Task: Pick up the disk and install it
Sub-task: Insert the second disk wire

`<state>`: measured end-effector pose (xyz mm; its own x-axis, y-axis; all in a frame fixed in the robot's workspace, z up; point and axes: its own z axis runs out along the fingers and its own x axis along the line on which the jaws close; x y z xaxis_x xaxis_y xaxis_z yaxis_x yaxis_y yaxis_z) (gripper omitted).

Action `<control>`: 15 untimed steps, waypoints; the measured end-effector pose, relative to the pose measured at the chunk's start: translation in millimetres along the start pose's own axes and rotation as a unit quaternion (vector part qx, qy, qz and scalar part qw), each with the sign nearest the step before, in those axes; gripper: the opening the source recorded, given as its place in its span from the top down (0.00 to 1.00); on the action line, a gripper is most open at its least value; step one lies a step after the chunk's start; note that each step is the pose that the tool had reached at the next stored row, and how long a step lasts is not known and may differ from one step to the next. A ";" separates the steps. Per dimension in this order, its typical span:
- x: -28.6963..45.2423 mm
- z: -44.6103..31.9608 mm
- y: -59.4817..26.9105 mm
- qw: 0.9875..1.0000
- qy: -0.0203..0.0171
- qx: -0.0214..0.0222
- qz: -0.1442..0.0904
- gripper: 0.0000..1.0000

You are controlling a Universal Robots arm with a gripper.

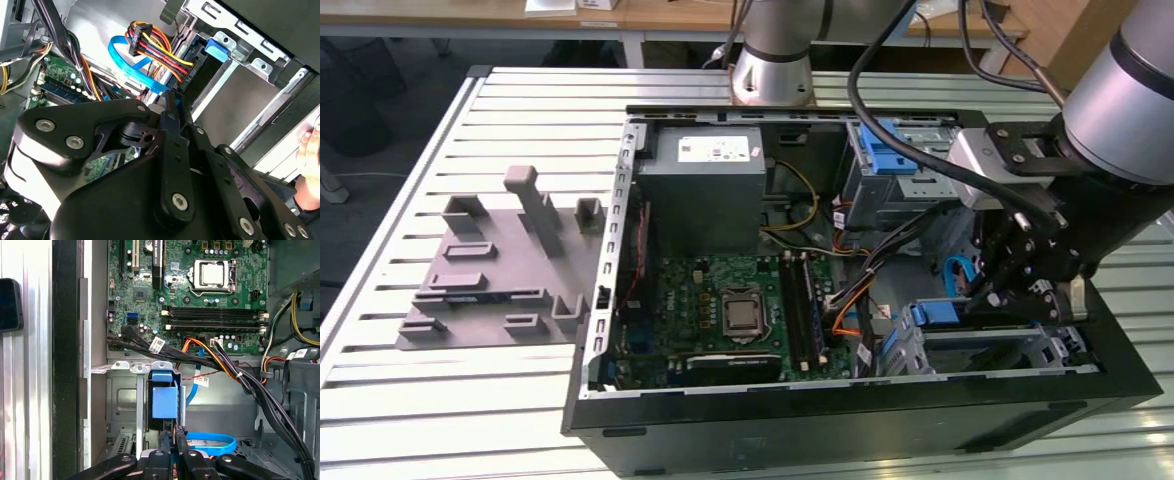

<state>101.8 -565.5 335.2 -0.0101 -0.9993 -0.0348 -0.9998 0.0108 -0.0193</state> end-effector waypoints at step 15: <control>0.9 3.5 -0.6 1.000 -0.003 0.000 0.000 0.84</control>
<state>102.5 -566.2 331.6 -0.0103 -0.9991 -0.0407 -0.9998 0.0111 -0.0193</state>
